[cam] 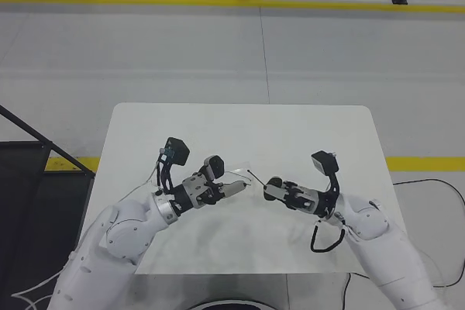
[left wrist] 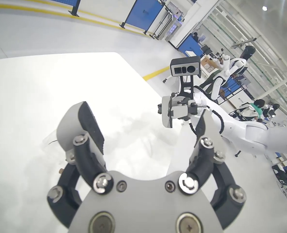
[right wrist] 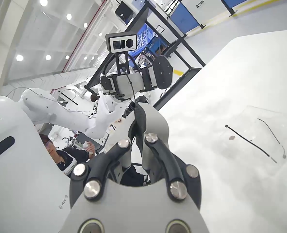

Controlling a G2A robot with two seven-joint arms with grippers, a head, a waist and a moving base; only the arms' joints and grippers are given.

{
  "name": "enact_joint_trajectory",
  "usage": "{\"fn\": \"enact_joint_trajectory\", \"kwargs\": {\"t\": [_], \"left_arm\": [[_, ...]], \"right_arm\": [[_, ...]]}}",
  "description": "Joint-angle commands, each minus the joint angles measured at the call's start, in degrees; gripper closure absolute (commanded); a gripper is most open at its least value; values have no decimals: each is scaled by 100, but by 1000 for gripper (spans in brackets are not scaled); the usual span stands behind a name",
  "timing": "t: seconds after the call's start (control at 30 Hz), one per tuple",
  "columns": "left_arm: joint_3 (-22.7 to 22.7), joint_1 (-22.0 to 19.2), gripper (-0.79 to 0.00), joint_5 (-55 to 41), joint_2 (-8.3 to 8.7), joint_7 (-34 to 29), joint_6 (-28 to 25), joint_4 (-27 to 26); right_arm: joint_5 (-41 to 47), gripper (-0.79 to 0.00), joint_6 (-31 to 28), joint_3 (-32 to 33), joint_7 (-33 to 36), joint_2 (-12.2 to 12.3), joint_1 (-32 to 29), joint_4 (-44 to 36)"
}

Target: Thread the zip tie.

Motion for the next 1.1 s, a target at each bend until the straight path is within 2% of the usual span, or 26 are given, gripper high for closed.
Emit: {"fn": "enact_joint_trajectory", "kwargs": {"t": [0.0,0.17,0.3,0.53,0.7,0.8,0.97,1.07], "left_arm": [[0,0,-785,0,0,0,0,0],[0,6,-785,12,-1,21,10,2],[270,-15,-785,121,-64,587,-38,192],[660,-152,-785,-222,-195,1678,-898,834],[860,-280,-785,-272,-268,2052,-1347,1277],[978,-379,-665,-222,-314,2191,-1419,1484],[1161,-564,-388,-70,-396,2459,-1499,1753],[1272,-649,-339,98,-452,2685,-1456,1877]], "right_arm": [[0,0,0,0,0,0,0,0],[0,0,0,0,0,0,0,0],[-196,0,210,-37,-254,-23,-62,-145],[-691,0,392,-40,-1112,-102,-167,-253],[-932,0,489,-91,-1530,-161,-196,-282],[-1025,0,486,-131,-1603,-187,-195,-280],[-1132,0,419,-194,-1540,-212,-182,-268],[-1192,0,414,-216,-1514,-225,-170,-259]]}}
